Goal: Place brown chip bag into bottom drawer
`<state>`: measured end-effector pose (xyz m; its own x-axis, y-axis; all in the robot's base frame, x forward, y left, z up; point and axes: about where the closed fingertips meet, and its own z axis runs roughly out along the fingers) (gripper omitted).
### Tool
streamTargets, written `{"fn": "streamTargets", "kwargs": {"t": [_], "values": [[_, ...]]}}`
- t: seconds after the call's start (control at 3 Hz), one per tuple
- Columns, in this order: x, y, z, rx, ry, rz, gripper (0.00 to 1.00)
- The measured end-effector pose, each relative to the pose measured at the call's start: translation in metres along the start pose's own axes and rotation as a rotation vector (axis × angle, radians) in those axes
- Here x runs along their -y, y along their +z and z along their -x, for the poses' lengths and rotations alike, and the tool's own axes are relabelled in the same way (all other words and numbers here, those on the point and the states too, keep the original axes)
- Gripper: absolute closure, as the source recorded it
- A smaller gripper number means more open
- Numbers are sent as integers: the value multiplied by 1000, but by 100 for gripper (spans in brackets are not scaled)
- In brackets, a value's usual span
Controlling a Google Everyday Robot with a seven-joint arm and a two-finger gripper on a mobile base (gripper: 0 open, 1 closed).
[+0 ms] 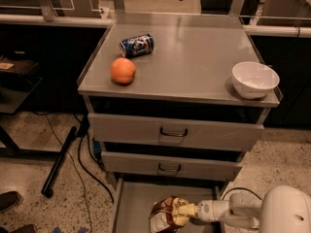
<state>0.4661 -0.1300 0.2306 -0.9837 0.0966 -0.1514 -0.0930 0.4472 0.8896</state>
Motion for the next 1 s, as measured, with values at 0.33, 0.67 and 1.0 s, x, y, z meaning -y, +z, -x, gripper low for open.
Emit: {"fn": "streamTargets", "kwargs": {"t": [0.33,0.67,1.0], "values": [[0,0,0,0,0,0,13],[0,0,0,0,0,0,0],[0,0,0,0,0,0,0]]}}
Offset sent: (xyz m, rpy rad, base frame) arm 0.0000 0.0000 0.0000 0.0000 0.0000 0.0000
